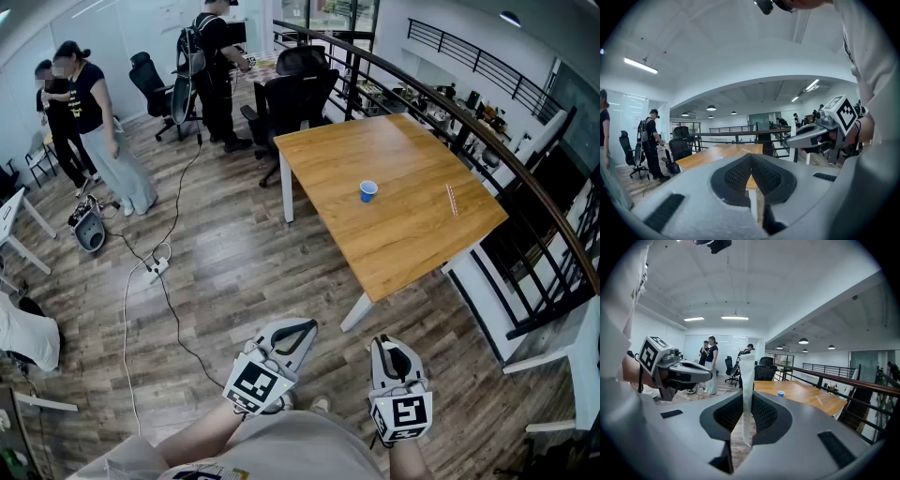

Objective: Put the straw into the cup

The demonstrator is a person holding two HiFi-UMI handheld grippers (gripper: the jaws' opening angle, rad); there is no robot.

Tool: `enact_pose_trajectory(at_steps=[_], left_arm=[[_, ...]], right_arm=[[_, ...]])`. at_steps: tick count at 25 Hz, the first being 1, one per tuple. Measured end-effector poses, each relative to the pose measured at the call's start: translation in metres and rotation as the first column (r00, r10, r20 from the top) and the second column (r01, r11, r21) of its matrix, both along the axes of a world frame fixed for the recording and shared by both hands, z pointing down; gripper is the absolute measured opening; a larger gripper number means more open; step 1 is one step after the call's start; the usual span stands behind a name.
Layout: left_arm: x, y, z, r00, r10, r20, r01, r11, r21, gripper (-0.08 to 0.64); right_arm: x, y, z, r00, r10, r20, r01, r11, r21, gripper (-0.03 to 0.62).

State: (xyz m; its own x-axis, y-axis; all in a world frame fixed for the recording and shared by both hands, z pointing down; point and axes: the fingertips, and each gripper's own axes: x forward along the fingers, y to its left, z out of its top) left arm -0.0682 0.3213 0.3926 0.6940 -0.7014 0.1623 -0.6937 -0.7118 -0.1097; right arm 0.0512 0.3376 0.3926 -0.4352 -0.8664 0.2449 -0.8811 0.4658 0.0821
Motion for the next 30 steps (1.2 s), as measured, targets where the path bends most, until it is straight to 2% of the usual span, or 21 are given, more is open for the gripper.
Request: enact_pose_trajectory(at_steps=[5, 12, 18, 23, 30], left_arm=[[0.000, -0.013, -0.005, 0.999, -0.029, -0.031, 0.028, 1.000, -0.013, 0.014], [0.008, -0.019, -0.013, 0.999, -0.046, -0.020, 0.046, 0.999, 0.001, 0.014], [0.022, -0.023, -0.010, 0.999, -0.035, 0.003, 0.035, 0.999, -0.001, 0.014], [0.034, -0.026, -0.013, 0.999, -0.037, -0.013, 0.037, 0.999, -0.002, 0.014], [0.050, -0.027, -0.013, 0.998, -0.070, -0.003, 0.070, 0.998, 0.002, 0.014]], right_arm=[[0.000, -0.010, -0.008, 1.000, -0.017, 0.009, 0.017, 1.000, 0.012, 0.054], [0.007, -0.014, -0.030, 0.999, -0.026, 0.044, 0.024, 0.999, 0.047, 0.054], [0.015, -0.016, -0.028, 0.998, -0.033, 0.059, 0.031, 0.999, 0.028, 0.054], [0.025, -0.018, -0.030, 0.997, -0.034, 0.070, 0.031, 0.999, 0.041, 0.054], [0.049, -0.024, -0.030, 0.996, -0.048, 0.078, 0.043, 0.998, 0.053, 0.054]])
